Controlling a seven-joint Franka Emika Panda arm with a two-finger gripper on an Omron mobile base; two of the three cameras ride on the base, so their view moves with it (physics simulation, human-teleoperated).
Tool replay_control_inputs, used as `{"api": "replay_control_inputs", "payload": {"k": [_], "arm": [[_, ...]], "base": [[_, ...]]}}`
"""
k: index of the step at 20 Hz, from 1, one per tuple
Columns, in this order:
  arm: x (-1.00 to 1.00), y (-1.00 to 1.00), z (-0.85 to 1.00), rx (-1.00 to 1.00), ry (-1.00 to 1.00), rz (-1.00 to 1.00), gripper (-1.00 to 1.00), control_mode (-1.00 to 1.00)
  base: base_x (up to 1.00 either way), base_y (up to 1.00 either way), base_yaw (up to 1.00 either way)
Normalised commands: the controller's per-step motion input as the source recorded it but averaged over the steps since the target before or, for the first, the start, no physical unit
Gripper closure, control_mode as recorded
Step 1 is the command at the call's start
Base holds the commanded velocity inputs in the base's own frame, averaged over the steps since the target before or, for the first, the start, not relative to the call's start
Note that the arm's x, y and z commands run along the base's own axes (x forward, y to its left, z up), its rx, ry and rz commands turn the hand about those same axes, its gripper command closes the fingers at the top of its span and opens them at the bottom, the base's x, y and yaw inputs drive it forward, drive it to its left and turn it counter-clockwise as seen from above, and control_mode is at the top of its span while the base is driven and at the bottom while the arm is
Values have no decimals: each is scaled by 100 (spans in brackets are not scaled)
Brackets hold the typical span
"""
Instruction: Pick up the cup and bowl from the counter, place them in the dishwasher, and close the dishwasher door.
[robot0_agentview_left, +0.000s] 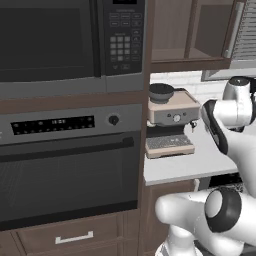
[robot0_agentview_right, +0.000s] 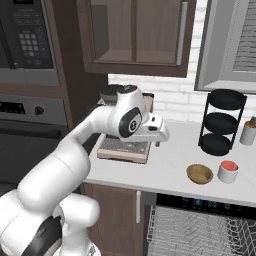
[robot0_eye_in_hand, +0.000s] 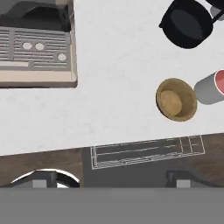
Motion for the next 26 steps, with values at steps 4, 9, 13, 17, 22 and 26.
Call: {"api": "replay_control_inputs", "payload": {"k": [4,9,13,17,22,26], "arm": [[24,-53,-81,1,5,0,-100,-100],[40,-67,-88,1,2,0,-100,-100],[93,-92,-54,14,8,6,-100,-100],[52,-46,0,4,19,1,-100,-100],[35,-36,-5,0,12,0,-100,-100],[1,-16,-34,0,6,0,-100,-100]], "base": [[0,0,0],[0,0,0],[0,0,0],[0,0,0],[0,0,0],[0,0,0]]}}
